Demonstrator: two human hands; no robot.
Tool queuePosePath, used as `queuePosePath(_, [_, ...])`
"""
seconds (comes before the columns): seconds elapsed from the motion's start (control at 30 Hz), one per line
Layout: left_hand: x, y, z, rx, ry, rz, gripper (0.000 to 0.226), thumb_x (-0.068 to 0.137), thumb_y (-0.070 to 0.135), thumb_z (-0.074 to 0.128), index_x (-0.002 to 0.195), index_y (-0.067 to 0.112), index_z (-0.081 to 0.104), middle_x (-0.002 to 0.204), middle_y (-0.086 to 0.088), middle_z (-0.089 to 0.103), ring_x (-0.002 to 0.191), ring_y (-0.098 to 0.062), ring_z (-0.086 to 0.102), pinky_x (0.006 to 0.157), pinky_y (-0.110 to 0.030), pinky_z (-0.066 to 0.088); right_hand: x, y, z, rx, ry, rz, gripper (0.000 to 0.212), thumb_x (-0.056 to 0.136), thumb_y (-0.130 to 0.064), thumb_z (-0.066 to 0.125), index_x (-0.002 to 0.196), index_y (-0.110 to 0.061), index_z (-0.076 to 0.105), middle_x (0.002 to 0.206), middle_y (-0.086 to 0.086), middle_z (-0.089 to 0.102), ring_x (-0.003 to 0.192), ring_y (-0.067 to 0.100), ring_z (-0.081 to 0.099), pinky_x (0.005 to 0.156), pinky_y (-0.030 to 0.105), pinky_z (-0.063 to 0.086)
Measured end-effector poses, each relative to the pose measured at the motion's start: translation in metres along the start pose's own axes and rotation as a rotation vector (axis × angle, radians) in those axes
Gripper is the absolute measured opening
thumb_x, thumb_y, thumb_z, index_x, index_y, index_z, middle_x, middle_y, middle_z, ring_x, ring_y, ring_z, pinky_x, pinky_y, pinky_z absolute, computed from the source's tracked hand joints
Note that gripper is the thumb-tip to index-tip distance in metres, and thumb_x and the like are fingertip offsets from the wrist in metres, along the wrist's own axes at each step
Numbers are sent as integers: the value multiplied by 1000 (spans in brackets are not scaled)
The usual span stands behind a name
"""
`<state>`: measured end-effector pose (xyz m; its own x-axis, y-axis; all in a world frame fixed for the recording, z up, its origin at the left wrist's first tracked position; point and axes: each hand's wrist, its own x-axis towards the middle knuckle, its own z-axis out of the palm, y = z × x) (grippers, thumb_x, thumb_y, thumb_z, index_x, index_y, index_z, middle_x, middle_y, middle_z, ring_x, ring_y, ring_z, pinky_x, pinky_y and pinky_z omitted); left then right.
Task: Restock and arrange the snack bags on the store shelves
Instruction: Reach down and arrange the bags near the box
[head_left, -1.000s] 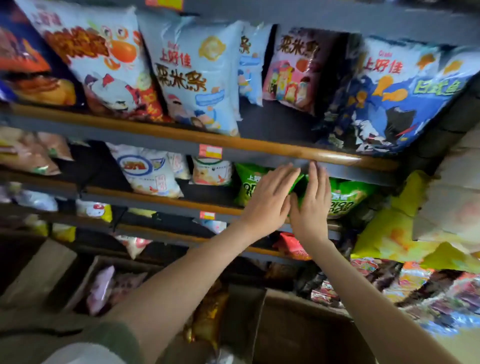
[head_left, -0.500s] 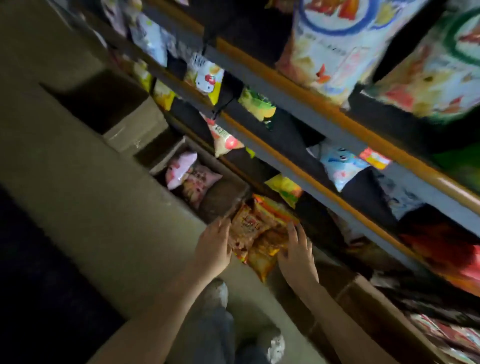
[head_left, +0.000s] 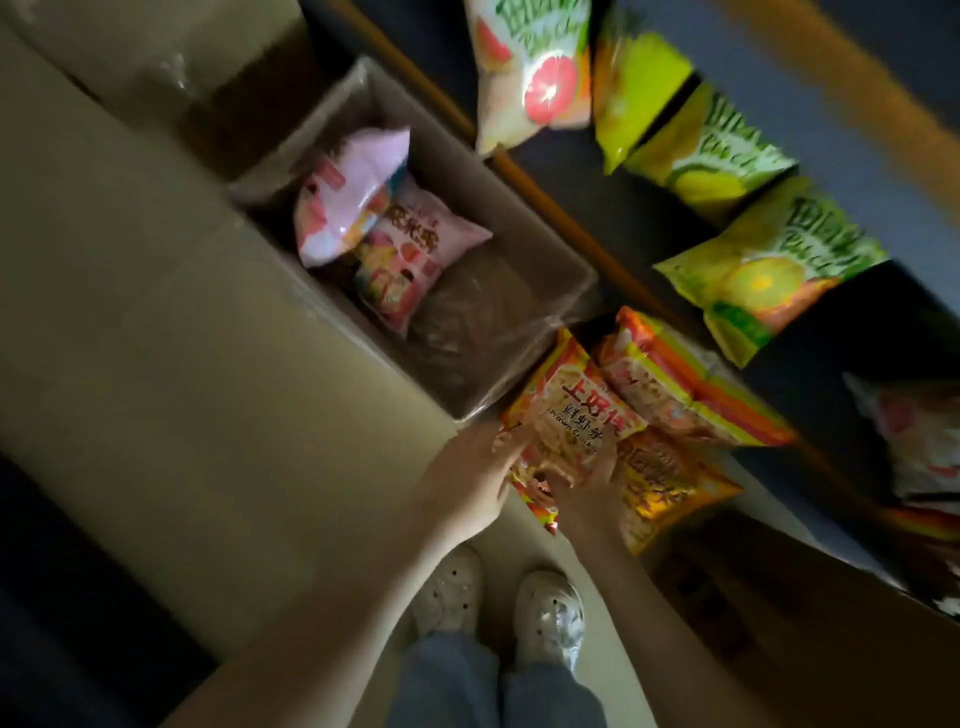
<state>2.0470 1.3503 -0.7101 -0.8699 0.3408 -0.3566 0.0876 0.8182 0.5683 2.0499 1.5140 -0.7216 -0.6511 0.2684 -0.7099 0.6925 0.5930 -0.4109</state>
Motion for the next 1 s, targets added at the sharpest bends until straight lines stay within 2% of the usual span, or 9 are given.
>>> queuePosePath(0.13, [48, -9, 61, -68, -17, -91, 56, 95, 30, 53, 147, 26, 33, 137, -20, 41, 119, -37, 46, 98, -46, 46, 38, 31, 20, 226, -4, -47, 103, 73, -51, 69, 146, -46, -3, 155, 3, 21, 134, 29, 37, 100, 42, 43])
queuePosePath(0.27, [73, -5, 86, 13, -64, -254, 61, 98, 46, 35, 150, 42, 1, 143, -26, 31, 124, -41, 39, 101, -42, 35, 54, 44, 23, 408, -38, -86, 97, 88, -25, 67, 149, -40, -8, 149, -9, 21, 131, 13, 35, 101, 33, 41])
queuePosePath(0.4, [70, 7, 71, -33, -174, -327, 63, 97, 53, 31, 149, 45, -5, 134, -23, 47, 118, -37, 48, 99, -39, 39, 39, 38, 10, 465, -59, -84, 94, 71, -55, 75, 130, -72, 4, 138, -4, 34, 124, 21, 43, 100, 45, 42])
queuePosePath(0.47, [60, 13, 55, -72, -195, -328, 65, 95, 57, 34, 148, 47, -1, 137, -22, 45, 124, -38, 43, 104, -41, 37, 22, 35, 1, 452, -71, -106, 82, 80, -45, 71, 129, -72, 12, 146, -8, 28, 132, 16, 34, 107, 47, 37])
queuePosePath(0.6, [21, 39, 12, -186, -266, -385, 72, 89, 57, 39, 146, 52, -4, 133, -18, 52, 126, -39, 42, 106, -46, 36, -27, 25, -21, 374, -79, -161, 85, 67, -67, 66, 136, -67, 16, 148, -6, 32, 131, 24, 41, 102, 54, 42])
queuePosePath(0.7, [-8, 72, -36, -317, -301, -417, 74, 84, 56, 39, 142, 58, -7, 129, -20, 53, 124, -36, 46, 111, -55, 23, -71, 11, -49, 291, -72, -248, 90, 65, -78, 61, 140, -63, 14, 142, -1, 36, 128, 28, 42, 101, 57, 41])
queuePosePath(0.77, [-30, 99, -81, -421, -245, -405, 72, 87, 56, 42, 142, 59, -5, 144, -19, 36, 116, -31, 53, 102, -40, 40, -107, -15, -76, 285, -89, -283, 85, 72, -65, 66, 137, -67, 11, 137, -3, 36, 126, 27, 41, 102, 56, 39])
queuePosePath(0.83, [-53, 129, -128, -490, -170, -399, 69, 93, 52, 46, 143, 59, -2, 151, -12, 21, 105, -25, 57, 77, -20, 49, -143, -43, -104, 267, -81, -340, 82, 82, -43, 67, 136, -68, 10, 133, -6, 34, 126, 24, 40, 104, 54, 38])
queuePosePath(1.0, [-97, 196, -250, -443, 44, -342, 62, 95, 51, 44, 143, 58, 6, 148, -10, 30, 126, -32, 46, 97, -36, 45, -225, -135, -187, 346, -67, -517, 102, 73, -39, 75, 140, -63, 1, 150, -9, 27, 137, 19, 32, 109, 52, 35])
